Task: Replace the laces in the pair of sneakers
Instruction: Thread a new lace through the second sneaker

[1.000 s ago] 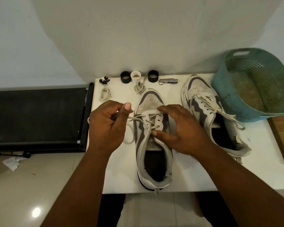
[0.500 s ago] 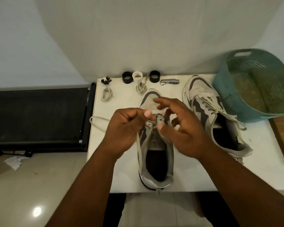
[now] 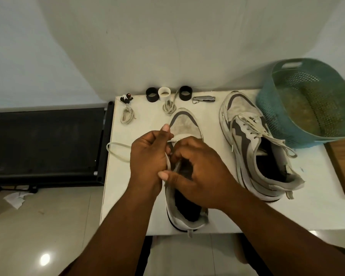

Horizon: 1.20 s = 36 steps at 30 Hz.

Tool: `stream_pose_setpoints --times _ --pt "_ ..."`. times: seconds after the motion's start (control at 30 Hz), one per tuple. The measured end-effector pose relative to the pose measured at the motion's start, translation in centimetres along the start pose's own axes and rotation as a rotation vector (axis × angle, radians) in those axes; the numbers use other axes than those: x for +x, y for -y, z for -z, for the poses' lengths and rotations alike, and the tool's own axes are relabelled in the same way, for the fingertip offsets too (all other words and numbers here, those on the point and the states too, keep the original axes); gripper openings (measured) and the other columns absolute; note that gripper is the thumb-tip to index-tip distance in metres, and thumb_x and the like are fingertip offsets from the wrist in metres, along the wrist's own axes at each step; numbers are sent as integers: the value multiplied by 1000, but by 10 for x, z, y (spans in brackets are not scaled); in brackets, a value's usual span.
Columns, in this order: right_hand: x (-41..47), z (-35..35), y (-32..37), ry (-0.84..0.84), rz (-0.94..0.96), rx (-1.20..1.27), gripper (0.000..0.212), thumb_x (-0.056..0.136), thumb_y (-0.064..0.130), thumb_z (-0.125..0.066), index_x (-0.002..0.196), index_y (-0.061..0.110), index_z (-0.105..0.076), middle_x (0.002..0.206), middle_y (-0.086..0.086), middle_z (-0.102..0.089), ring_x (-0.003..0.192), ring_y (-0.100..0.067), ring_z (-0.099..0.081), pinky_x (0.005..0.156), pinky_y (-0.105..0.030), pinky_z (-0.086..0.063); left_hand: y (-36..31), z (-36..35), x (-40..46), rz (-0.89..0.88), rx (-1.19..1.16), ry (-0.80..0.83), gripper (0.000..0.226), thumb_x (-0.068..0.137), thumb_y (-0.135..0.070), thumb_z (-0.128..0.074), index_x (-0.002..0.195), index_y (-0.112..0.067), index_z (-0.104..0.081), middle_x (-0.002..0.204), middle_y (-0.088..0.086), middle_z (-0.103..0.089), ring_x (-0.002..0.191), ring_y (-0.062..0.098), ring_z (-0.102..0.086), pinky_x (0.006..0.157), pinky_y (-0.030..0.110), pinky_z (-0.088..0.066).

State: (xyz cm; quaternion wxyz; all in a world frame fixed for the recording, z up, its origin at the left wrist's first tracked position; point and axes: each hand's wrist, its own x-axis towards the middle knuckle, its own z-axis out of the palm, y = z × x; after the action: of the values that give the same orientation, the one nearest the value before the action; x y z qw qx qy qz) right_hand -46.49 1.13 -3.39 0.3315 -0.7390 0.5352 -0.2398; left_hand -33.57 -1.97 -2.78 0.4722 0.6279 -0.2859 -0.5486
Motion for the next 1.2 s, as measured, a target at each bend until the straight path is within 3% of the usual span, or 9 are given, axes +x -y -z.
stream_pose_setpoints --times 0.17,0.4,0.6,0.7,0.83,0.97,1.03,1.13,1.2 --pt "8 21 -15 -2 -43 245 26 95 36 -55 87 16 -67 95 2 -65 91 -13 -61 79 -40 -51 -3 8 10 76 -149 -56 27 101 -30 -65 81 -13 -69 56 -2 -53 48 8 -49 48 20 -46" --pt "2 -2 -6 58 -134 -118 56 74 79 -61 114 41 -71 157 11 -30 141 -16 -25 112 -46 -35 -11 4 0 171 -480 112 24 99 -33 -61 92 -12 -68 74 2 -70 69 13 -72 58 19 -58" --pt "9 7 -12 -38 -171 242 11 93 39 -68 87 34 -75 143 14 -48 134 -7 -39 106 -32 -41 -12 15 10 160 -653 192 23 96 -35 -58 93 -14 -66 81 2 -75 80 15 -76 65 21 -61" --pt "10 23 -11 -117 -217 650 21 105 22 -49 89 21 -63 107 -4 -70 97 -22 -64 84 -39 -52 -10 19 14 47 -425 123 23 101 -32 -57 94 -13 -68 85 3 -76 83 19 -76 72 25 -62" --pt "15 37 -16 -136 -187 653 22 105 22 -51 87 13 -60 64 1 -60 59 -31 -54 61 -45 -50 3 24 19 -305 225 -73 23 100 -30 -65 81 -18 -72 65 -3 -71 60 11 -67 59 26 -56" --pt "17 46 -26 -137 -228 573 16 101 10 -59 95 16 -72 71 9 -68 68 -8 -62 66 -18 -49 12 33 27 -432 384 -338 28 91 -27 -76 67 -26 -63 56 -7 -60 53 3 -55 55 31 -50" --pt "14 46 -25 -86 -206 461 19 99 9 -62 99 22 -75 79 17 -73 76 -1 -67 72 -17 -52 11 33 25 -700 539 -373 21 88 -35 -77 80 -25 -60 78 -9 -61 74 1 -57 68 29 -51" --pt "10 39 -15 -11 -142 302 16 93 17 -72 101 30 -74 88 16 -75 85 -3 -71 77 -23 -58 10 21 17 -904 468 121 29 94 -34 -65 115 -15 -62 116 -5 -61 115 9 -59 95 27 -48" --pt "8 36 -12 -82 -53 251 11 90 19 -75 94 29 -71 85 15 -73 82 -5 -70 72 -20 -57 8 13 9 -811 425 467 32 98 -31 -59 126 -16 -62 120 -9 -65 113 16 -65 93 30 -52"
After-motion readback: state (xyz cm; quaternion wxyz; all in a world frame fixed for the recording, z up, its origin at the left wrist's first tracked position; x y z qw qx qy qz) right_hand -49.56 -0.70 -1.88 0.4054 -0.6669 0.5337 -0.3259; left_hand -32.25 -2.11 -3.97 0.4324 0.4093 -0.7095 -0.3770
